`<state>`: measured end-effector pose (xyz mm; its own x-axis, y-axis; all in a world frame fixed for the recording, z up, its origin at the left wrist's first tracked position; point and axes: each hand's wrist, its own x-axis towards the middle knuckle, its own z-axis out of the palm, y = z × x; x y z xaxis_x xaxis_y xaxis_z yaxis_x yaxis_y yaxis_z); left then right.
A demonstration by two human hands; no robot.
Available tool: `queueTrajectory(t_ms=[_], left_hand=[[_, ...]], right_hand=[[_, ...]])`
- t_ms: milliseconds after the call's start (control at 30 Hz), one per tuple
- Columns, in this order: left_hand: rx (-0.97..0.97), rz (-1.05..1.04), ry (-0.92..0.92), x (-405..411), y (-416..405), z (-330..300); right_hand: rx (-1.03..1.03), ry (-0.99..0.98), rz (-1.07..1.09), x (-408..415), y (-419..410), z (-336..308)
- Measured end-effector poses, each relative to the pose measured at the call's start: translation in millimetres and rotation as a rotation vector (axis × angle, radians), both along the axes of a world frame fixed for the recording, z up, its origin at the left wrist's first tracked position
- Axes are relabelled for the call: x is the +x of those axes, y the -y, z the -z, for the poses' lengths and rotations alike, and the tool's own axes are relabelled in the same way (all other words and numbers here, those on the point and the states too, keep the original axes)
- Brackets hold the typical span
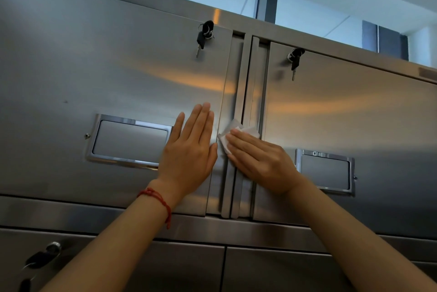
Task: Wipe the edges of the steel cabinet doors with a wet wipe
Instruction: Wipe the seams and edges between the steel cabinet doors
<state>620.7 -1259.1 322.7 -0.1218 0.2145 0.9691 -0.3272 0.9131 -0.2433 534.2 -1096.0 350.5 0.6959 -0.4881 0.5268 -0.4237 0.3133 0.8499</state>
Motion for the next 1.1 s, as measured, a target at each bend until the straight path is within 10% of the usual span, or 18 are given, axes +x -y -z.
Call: queueTrajectory(t_ms=[1100], left_hand=[[-0.006,-0.011,-0.008,-1,1,0]], right_hand=[[-0.004,0.03,-0.016,-3,-2,18]])
